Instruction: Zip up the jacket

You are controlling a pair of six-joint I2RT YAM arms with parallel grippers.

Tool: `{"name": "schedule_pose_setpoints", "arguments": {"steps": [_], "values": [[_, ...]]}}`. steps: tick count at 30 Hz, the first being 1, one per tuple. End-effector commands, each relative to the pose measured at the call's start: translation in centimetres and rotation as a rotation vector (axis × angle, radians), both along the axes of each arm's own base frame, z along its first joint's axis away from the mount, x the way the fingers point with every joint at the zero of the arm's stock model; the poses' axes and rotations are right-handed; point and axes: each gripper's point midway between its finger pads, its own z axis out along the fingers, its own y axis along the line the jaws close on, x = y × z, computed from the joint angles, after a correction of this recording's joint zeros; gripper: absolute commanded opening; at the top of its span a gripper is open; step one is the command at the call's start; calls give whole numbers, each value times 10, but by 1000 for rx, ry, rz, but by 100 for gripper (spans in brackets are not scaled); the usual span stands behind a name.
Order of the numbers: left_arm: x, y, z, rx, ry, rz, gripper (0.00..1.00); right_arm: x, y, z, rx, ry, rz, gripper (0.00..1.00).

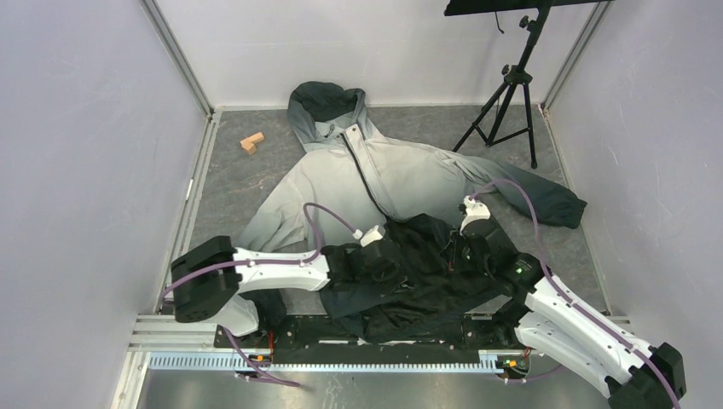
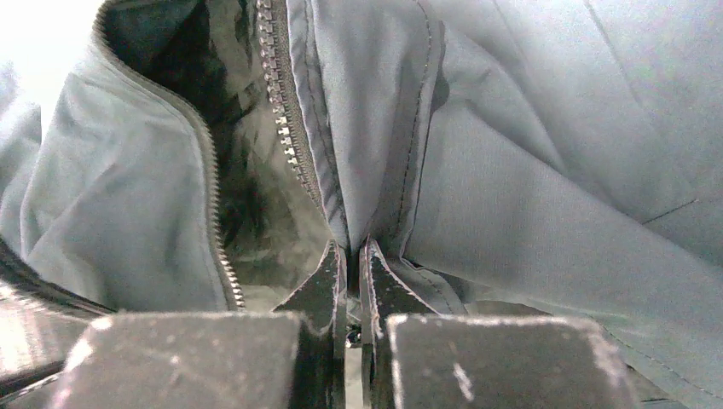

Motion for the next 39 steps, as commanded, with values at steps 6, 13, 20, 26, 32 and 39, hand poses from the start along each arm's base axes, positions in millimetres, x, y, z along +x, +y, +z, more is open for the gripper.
{"name": "schedule_pose_setpoints", "arguments": {"steps": [6, 13, 20, 26, 32, 39], "values": [[47, 1, 72, -150, -823, -238, 2, -6, 23, -2, 161, 142, -95, 0], [46, -6, 74, -188, -1038, -333, 2, 1, 36, 4, 281, 125, -130, 0], [47, 3, 62, -166, -1085, -332, 2, 1, 34, 3, 299, 129, -163, 0], [54, 10, 57, -126, -1085, -286, 2, -1, 32, 1, 344, 121, -196, 0], [55, 7, 53, -109, -1087, -289, 2, 6, 37, 12, 410, 92, -221, 0], [54, 4, 51, -89, -1087, -293, 2, 13, 38, 24, 405, 72, -228, 0]]}}
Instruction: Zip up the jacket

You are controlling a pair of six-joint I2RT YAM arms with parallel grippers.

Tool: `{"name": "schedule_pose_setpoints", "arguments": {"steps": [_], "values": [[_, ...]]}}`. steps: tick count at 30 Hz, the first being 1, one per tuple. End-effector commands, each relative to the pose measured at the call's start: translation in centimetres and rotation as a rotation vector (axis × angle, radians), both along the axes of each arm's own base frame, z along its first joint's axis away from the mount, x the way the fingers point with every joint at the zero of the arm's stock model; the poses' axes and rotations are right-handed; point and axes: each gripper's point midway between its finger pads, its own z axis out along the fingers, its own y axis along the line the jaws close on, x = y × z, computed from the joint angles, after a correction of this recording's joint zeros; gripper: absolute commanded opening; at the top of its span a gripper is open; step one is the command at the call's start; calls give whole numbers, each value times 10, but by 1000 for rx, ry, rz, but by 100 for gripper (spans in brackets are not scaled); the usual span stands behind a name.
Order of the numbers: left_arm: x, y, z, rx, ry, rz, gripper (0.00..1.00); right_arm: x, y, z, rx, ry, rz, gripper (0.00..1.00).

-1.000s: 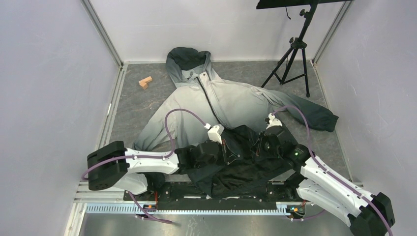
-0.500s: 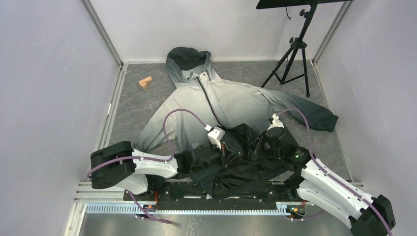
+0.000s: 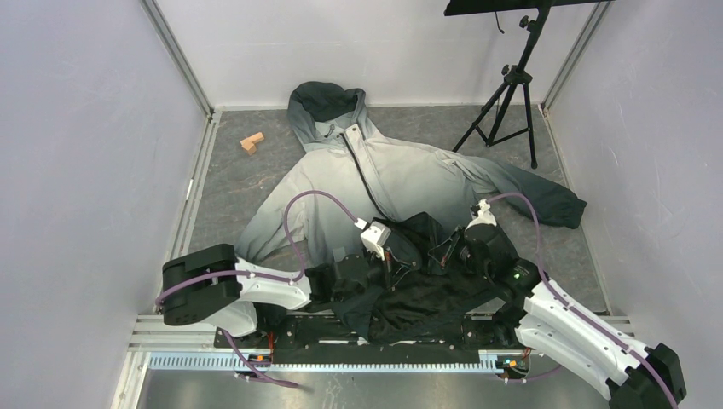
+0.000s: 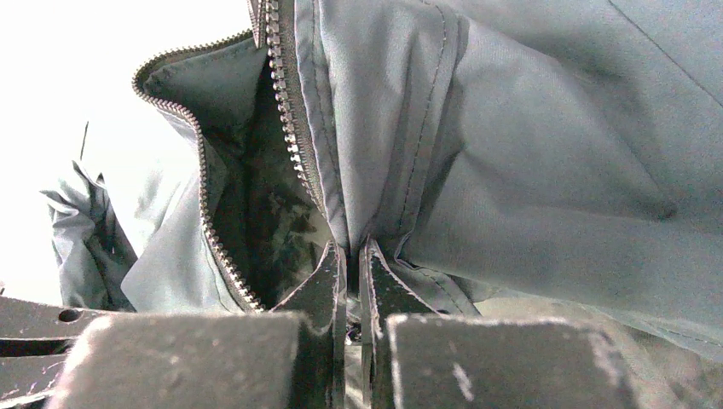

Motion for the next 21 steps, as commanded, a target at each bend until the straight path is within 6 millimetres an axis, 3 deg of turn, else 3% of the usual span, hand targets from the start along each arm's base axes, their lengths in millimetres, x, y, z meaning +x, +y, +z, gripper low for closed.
{"name": "schedule_pose_setpoints", "arguments": {"steps": [1, 15, 21], "values": [[9, -8, 15, -24, -60, 29, 2, 13, 7, 23, 34, -52, -17, 0], [18, -11, 16, 25, -106, 88, 2, 14, 3, 20, 71, 39, -132, 0], [18, -14, 16, 43, -126, 92, 2, 19, -2, 27, 67, 28, -175, 0]]}}
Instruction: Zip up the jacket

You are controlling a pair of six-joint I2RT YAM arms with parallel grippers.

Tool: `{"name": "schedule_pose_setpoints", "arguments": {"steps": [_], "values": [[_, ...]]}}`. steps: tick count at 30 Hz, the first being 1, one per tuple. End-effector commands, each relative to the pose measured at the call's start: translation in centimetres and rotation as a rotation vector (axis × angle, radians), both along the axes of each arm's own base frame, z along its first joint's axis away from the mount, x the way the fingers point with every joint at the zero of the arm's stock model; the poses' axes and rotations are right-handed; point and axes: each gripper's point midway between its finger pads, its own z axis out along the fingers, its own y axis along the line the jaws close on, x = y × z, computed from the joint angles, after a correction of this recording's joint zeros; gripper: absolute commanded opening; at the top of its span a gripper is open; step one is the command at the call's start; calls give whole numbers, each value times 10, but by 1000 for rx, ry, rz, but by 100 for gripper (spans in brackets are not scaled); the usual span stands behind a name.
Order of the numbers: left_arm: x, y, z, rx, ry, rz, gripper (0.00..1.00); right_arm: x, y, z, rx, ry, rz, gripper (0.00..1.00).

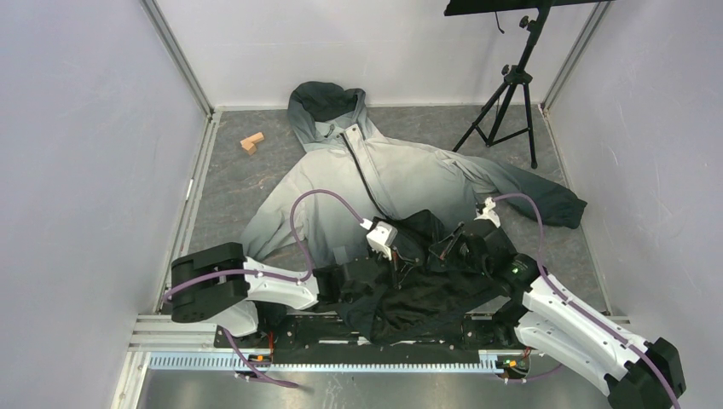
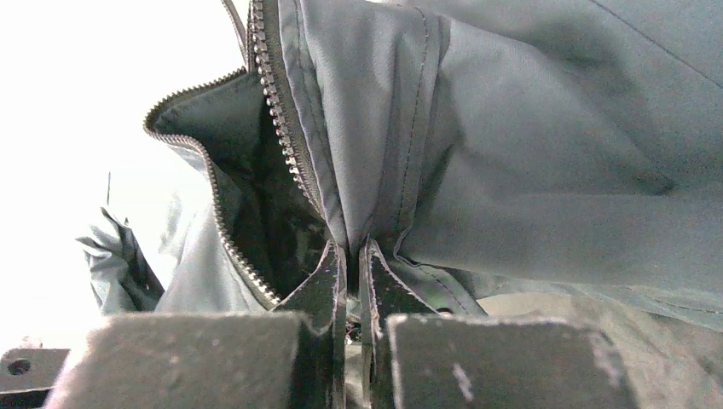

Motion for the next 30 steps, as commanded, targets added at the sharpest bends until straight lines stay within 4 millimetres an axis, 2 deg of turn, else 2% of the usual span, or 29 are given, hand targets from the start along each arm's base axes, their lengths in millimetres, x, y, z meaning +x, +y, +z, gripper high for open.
{"name": "schedule_pose_setpoints", "arguments": {"steps": [1, 21, 30], "values": [[10, -7, 16, 5, -79, 35, 2, 13, 0, 24, 33, -42, -65, 0], [10, -9, 19, 14, -95, 53, 2, 16, -2, 20, 17, -14, -98, 0], [8, -14, 17, 18, -92, 38, 2, 21, -1, 29, 36, -36, -117, 0]]}}
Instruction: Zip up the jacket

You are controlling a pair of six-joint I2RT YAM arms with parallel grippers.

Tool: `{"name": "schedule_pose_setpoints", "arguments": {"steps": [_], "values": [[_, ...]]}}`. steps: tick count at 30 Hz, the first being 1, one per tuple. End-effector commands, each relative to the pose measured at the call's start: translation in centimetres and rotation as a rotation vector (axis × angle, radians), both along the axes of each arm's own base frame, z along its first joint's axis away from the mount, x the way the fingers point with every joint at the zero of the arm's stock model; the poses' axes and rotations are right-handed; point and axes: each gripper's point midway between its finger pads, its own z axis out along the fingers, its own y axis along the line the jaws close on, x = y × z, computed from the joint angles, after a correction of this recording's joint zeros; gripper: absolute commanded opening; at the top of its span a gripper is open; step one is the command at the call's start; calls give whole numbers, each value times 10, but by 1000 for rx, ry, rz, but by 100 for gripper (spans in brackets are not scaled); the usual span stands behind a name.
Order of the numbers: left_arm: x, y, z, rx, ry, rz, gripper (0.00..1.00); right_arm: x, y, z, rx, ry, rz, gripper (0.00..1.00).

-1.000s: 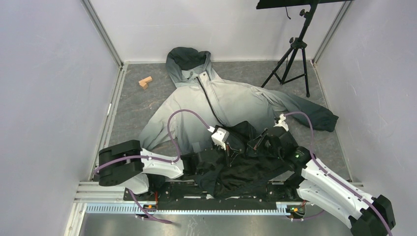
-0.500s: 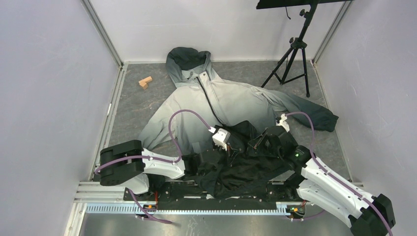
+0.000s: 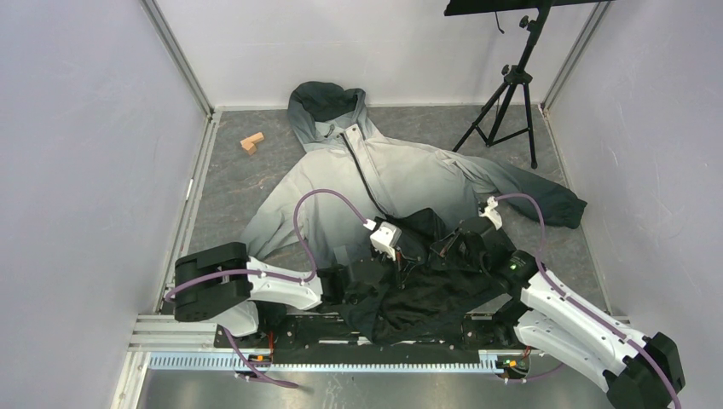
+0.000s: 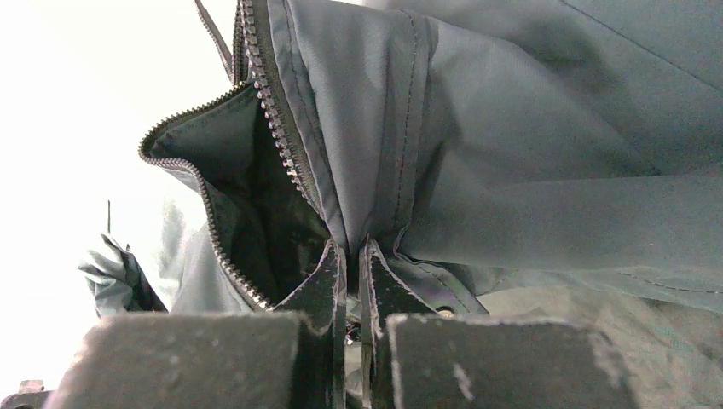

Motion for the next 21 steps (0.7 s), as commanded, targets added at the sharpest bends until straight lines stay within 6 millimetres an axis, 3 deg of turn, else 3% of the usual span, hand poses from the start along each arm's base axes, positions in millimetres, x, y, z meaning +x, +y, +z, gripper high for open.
{"name": "schedule_pose_setpoints", "arguments": {"steps": [1, 21], "values": [[6, -9, 13, -6, -56, 13, 2, 14, 5, 30, 44, -70, -39, 0], [10, 0, 7, 84, -95, 79, 2, 10, -1, 27, 45, 16, -117, 0]]}}
